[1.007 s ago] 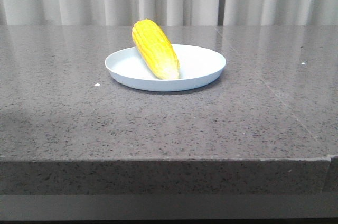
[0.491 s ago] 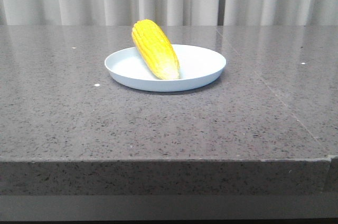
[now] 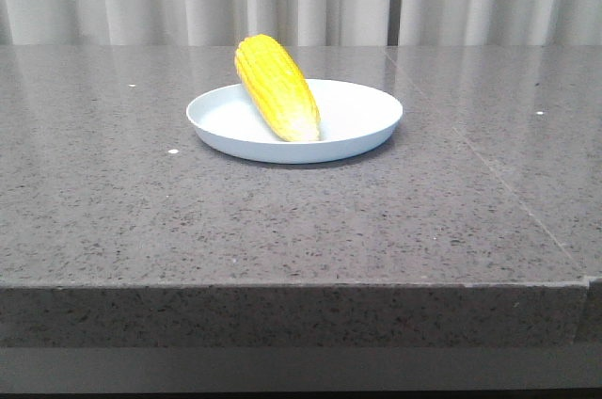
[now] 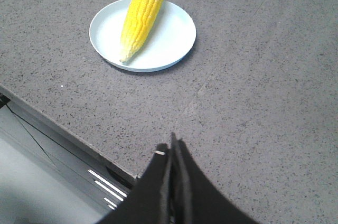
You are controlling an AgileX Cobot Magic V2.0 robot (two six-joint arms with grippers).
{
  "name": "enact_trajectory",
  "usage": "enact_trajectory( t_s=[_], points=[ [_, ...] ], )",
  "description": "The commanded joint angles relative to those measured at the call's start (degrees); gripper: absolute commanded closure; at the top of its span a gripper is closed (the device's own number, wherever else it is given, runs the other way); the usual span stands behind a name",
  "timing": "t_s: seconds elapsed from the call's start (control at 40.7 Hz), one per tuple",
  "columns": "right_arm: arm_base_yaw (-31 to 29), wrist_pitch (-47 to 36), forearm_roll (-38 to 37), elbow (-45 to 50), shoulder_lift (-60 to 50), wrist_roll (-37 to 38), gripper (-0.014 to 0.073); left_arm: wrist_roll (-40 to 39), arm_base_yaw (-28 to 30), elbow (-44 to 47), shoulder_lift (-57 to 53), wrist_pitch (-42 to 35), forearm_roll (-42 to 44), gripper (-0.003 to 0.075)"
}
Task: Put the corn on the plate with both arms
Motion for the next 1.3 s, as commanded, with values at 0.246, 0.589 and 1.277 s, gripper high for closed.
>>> enact_trajectory(
  t_s=[0.246,0.589,1.277],
  points=[
    [-0.37,-4.24,-0.87,-1.4,0.86,-0.13,0.0661,-0.43,0.18,10.56,-6.36,-19.06,-5.28,0.0741],
    [-0.37,-3.99,-0.87,-1.4,0.86,-0.13,0.0661,-0.43,0.18,10.47,-6.75,-18.56,-5.28,0.0741],
    [-0.37,-3.99,-0.87,-1.4,0.86,-0.13,0.0661,-5.06,0.18,10.47,-6.65,-18.81,-2.14,0.0741]
  ],
)
